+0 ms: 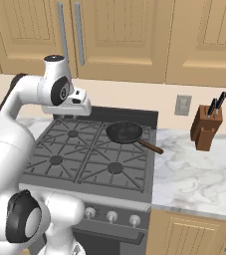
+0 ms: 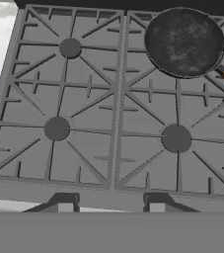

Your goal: Pick the croissant and place it on the pan. Then turn on the stove to warm the croissant.

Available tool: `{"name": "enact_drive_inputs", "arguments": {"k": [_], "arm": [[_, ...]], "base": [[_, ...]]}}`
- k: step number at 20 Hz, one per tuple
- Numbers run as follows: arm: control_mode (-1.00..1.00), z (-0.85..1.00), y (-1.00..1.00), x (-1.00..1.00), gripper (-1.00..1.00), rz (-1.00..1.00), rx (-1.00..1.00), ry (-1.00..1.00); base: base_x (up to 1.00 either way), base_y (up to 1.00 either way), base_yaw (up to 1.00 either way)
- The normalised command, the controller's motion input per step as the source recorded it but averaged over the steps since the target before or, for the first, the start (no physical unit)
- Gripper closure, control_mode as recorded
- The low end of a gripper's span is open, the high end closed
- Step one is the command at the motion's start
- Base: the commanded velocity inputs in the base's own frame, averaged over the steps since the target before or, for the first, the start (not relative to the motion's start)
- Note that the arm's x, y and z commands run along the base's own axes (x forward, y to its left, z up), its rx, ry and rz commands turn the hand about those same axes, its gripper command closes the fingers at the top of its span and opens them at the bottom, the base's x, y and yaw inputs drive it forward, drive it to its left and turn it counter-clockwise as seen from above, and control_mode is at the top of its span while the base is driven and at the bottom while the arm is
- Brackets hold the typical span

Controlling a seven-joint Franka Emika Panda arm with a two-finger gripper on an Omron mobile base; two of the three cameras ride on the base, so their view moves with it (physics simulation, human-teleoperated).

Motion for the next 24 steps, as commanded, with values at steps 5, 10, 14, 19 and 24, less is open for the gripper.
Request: {"name": "enact_drive_inputs", "arguments": {"k": [5,10,14,19,24], "arm": [[-1.0,0.0,0.0,-0.14,-1.0,0.0,0.0,0.0],[-1.0,0.0,0.0,-0.32,-1.0,0.0,0.0,0.0],[-1.0,0.0,0.0,-0.38,-1.0,0.0,0.0,0.0],[-1.0,0.0,0.0,-0.33,-1.0,0.0,0.0,0.0],[-1.0,-0.06,0.08,-0.32,-1.0,0.0,0.0,-0.01]], "base": [[0.0,0.0,0.0],[0.0,0.0,0.0],[0.0,0.0,0.0],[0.0,0.0,0.0],[0.0,0.0,0.0]]}}
